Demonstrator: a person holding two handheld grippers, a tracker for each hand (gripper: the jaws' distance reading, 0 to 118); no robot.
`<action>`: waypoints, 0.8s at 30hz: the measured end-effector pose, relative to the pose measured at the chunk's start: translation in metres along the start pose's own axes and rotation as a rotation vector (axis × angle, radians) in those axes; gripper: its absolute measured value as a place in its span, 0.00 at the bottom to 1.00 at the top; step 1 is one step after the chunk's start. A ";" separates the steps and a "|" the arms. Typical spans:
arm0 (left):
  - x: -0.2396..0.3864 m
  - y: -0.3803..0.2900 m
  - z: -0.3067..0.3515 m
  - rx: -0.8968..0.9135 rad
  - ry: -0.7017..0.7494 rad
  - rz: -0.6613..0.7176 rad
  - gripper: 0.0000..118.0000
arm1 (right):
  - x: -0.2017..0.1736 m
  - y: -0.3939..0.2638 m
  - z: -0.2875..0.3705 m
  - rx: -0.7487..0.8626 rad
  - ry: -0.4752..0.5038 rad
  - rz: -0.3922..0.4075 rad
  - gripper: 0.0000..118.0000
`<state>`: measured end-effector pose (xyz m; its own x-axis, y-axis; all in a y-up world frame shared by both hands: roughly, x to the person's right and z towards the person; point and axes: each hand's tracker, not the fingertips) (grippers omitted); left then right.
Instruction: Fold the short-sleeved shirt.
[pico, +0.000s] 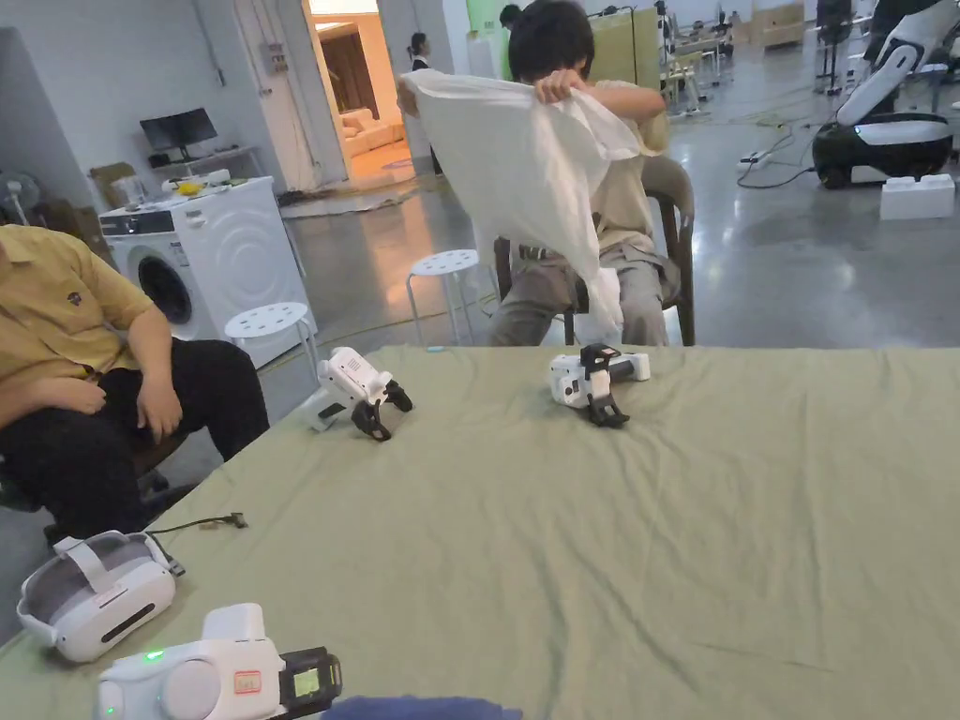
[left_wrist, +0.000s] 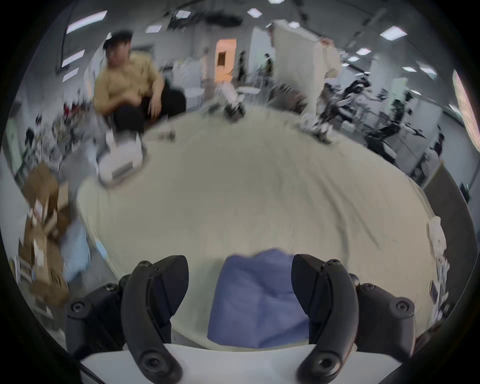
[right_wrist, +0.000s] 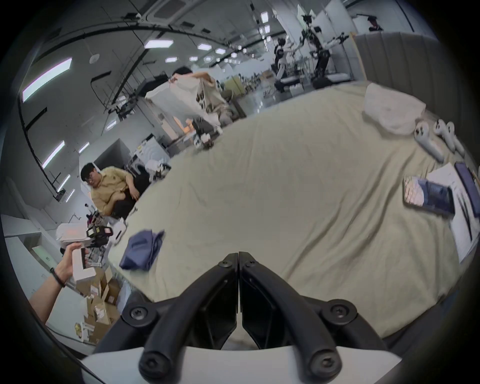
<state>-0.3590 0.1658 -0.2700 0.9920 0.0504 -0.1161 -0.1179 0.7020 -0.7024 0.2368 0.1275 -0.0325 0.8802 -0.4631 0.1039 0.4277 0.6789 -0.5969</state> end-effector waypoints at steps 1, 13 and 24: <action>0.005 0.005 0.020 0.046 -0.025 -0.028 0.72 | 0.000 0.008 0.004 0.027 -0.003 0.009 0.00; 0.145 -0.019 0.192 0.625 -0.353 -0.235 0.71 | -0.031 0.062 0.095 0.483 -0.073 0.268 0.00; 0.200 -0.074 0.238 0.767 -0.345 -0.355 0.38 | -0.049 0.046 0.120 0.583 -0.198 0.390 0.00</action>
<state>-0.1412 0.2932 -0.0738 0.9373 -0.1355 0.3211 0.1372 0.9904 0.0174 0.2387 0.2499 0.0302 0.9881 -0.0514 0.1449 0.0670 0.9923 -0.1046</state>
